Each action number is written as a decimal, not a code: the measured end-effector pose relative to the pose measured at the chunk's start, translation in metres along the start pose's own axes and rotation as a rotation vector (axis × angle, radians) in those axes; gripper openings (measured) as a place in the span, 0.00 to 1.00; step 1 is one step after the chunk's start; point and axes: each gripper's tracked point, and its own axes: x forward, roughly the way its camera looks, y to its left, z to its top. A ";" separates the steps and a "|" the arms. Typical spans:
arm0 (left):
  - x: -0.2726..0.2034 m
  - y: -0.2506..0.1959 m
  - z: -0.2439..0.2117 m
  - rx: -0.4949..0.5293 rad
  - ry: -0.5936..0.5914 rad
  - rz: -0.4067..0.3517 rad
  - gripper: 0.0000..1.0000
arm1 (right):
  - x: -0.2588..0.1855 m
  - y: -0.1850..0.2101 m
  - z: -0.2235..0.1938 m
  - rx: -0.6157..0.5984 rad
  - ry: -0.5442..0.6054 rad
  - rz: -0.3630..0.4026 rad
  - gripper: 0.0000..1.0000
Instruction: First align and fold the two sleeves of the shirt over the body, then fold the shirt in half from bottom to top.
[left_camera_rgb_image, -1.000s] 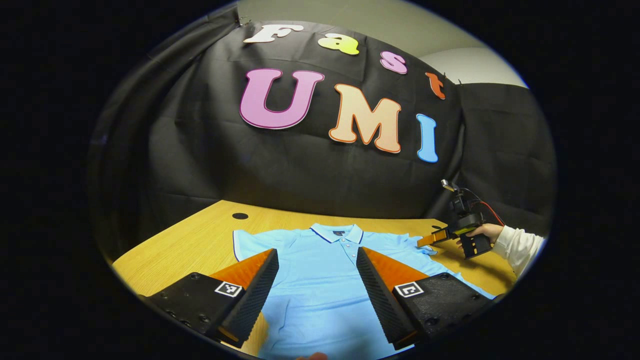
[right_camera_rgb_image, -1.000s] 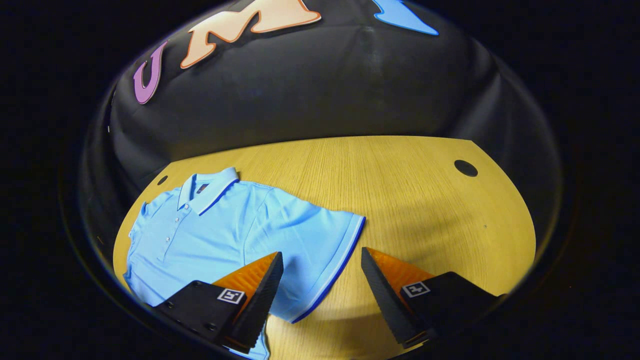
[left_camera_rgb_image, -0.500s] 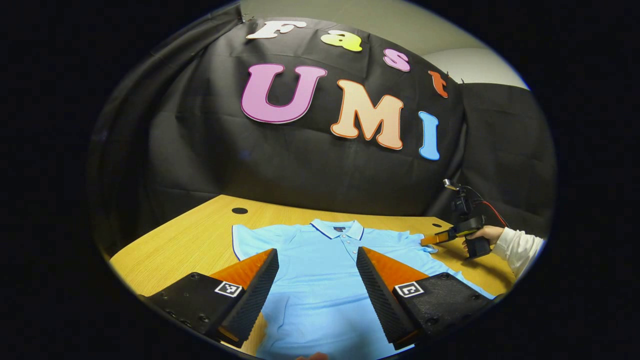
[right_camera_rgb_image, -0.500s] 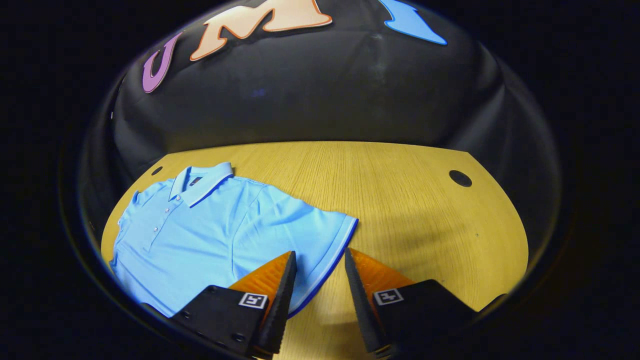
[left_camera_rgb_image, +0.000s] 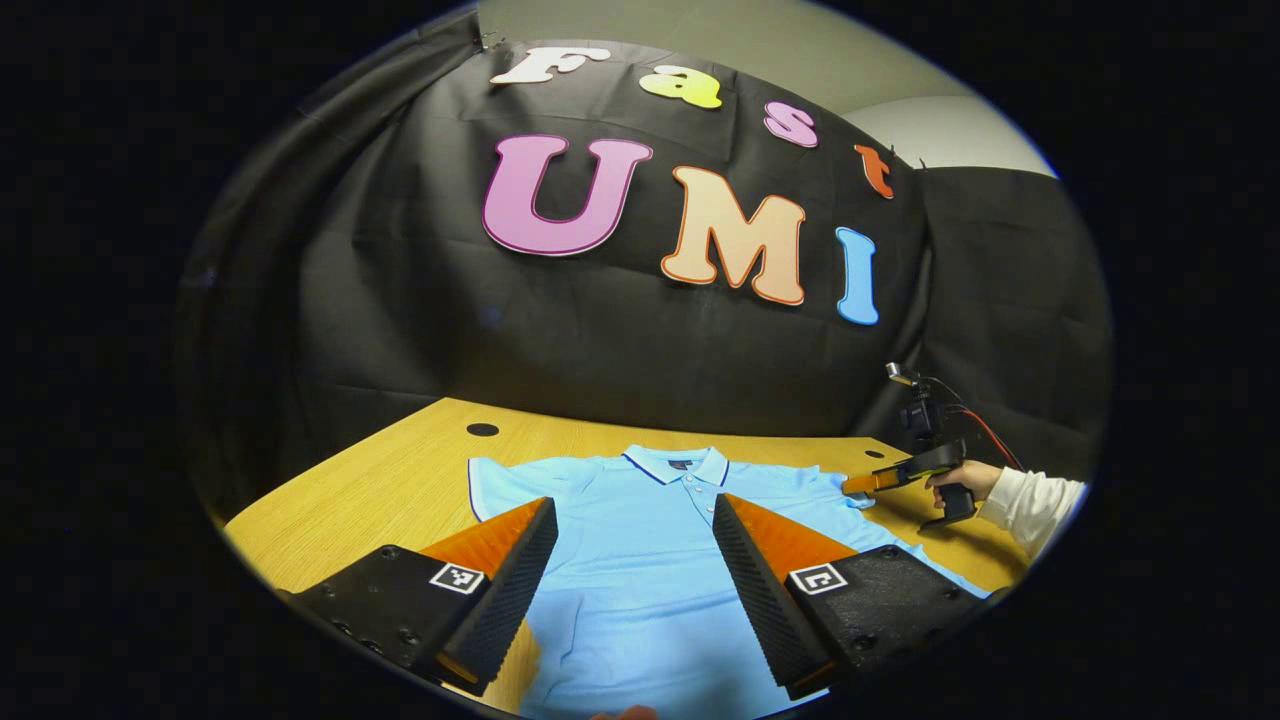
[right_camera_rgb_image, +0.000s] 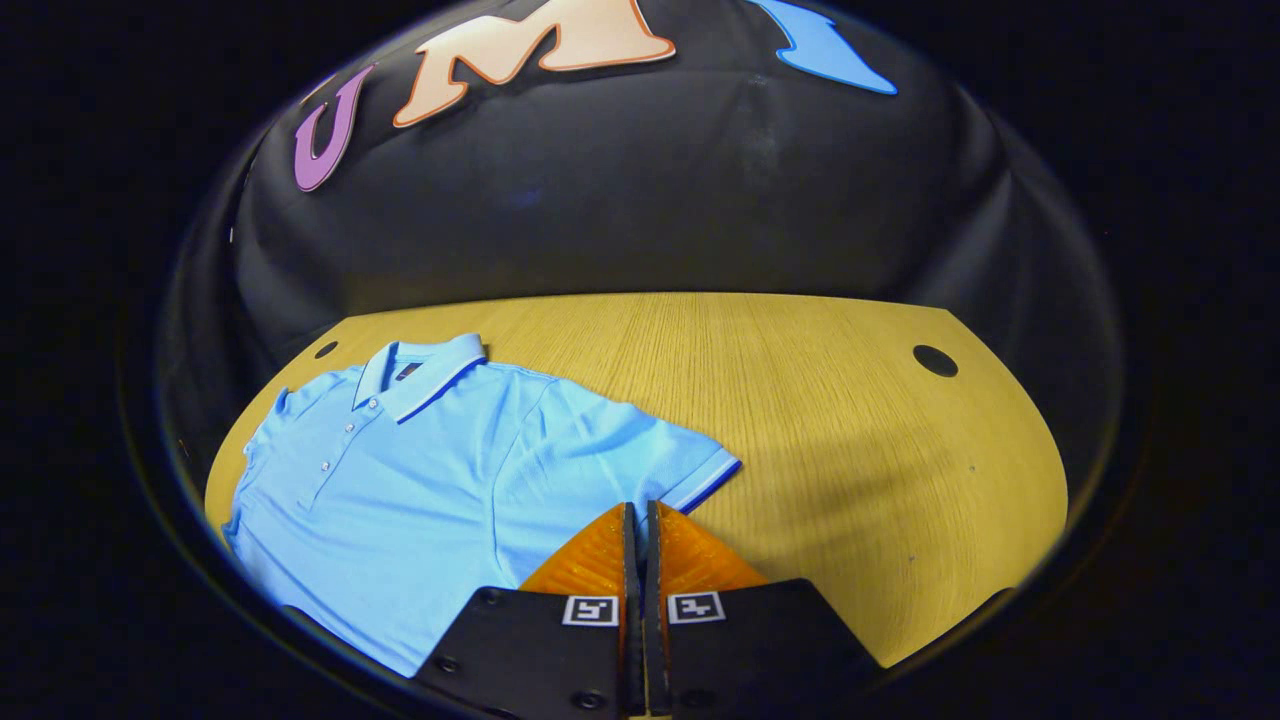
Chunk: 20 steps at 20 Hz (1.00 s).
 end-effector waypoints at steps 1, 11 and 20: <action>0.000 0.001 0.001 0.001 -0.003 0.001 0.94 | 0.000 0.003 0.003 0.010 -0.010 0.010 0.03; 0.001 0.007 0.001 -0.016 -0.001 0.009 0.94 | -0.058 0.114 0.072 0.237 -0.200 0.468 0.02; -0.001 0.014 0.004 -0.003 -0.010 0.029 0.94 | -0.036 0.158 0.020 0.262 -0.075 0.595 0.02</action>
